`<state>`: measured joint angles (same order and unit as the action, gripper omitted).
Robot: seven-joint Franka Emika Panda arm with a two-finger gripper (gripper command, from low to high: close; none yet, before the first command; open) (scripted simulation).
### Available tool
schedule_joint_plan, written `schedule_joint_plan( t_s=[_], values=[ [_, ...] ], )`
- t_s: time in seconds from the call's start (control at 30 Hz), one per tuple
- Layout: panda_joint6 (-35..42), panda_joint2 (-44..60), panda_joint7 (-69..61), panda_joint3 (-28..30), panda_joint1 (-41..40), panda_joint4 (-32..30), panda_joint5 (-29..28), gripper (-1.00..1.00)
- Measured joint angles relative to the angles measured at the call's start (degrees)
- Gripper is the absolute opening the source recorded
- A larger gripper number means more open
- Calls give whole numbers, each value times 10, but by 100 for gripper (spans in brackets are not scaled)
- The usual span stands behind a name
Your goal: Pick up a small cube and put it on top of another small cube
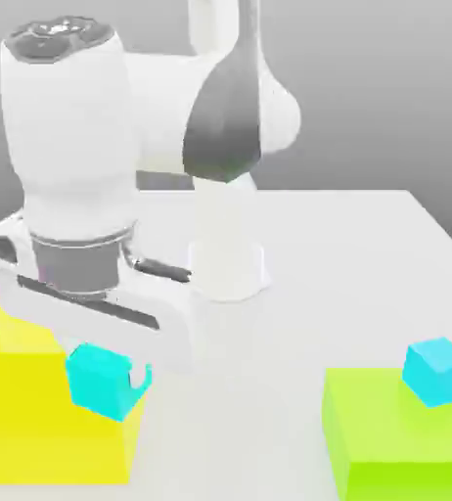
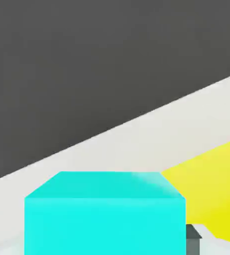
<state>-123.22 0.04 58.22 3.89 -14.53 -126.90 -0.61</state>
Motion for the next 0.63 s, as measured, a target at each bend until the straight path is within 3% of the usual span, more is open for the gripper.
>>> schedule_joint_plan(
  t_s=[0.33,0.5,0.53,0.63],
  values=[
    [84,-206,68,41,-79,-97,-8,-100],
    [8,-222,100,42,-101,-175,-26,-100],
    [-13,-214,100,43,-102,-189,-26,100],
    [-13,-214,100,43,-102,-189,-26,100]
  ],
)
